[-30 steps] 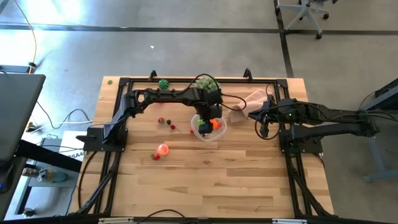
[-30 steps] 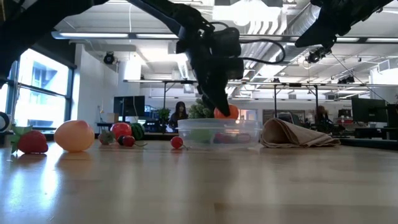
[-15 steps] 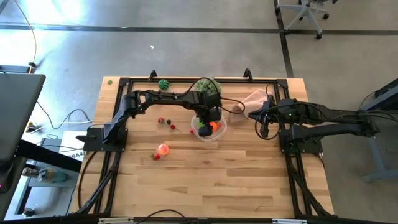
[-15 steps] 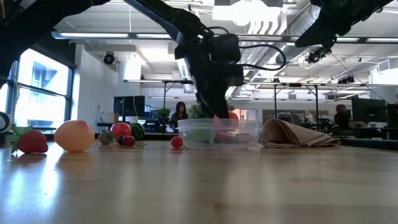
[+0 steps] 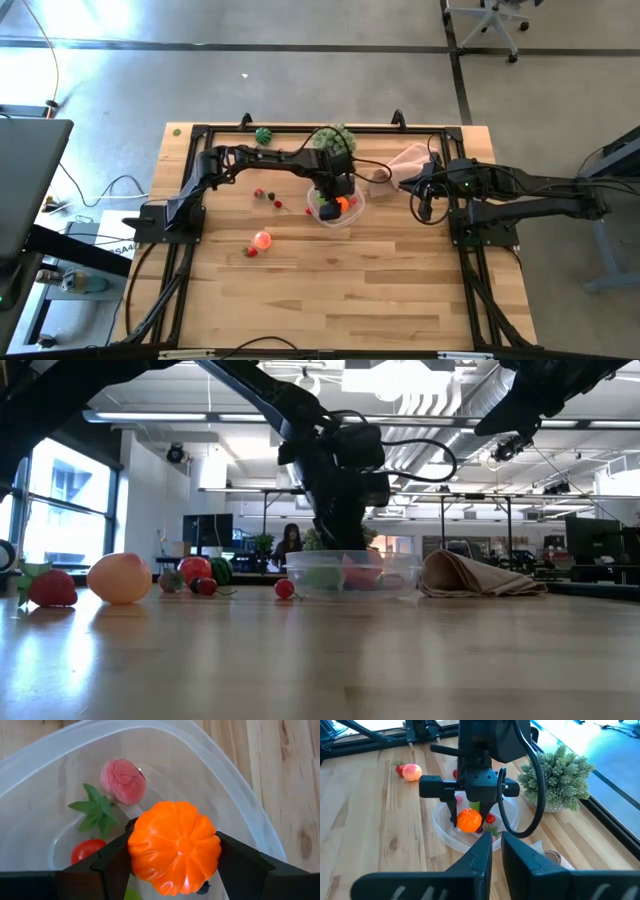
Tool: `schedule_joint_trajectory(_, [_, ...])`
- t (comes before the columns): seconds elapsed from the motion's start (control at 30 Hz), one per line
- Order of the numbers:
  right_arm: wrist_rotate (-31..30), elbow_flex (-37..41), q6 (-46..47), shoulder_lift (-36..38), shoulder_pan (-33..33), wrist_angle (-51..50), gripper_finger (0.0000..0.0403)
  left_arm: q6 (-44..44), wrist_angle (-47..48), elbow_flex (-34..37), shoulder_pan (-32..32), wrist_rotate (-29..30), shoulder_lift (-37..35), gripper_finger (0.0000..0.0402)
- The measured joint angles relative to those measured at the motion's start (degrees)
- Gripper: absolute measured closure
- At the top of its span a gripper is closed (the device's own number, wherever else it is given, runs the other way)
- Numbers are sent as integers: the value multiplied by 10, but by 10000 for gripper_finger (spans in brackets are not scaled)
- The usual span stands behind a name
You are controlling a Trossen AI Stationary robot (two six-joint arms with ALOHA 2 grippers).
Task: Pick and placing Produce into tupperware
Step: Put the pumpkin into the container, then put the apricot into the container
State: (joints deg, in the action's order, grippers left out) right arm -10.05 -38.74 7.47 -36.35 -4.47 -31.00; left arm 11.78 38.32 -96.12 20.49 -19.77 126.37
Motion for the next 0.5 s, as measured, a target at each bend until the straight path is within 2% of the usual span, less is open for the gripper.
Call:
schedule_joint_trajectory(0.33, [0,0,0,0,0,0,373,-5,-4,0,-3,3,0,115])
schedule_joint_trajectory(0.5, [-1,0,0,0,0,0,373,-4,-11,0,-4,8,0,107])
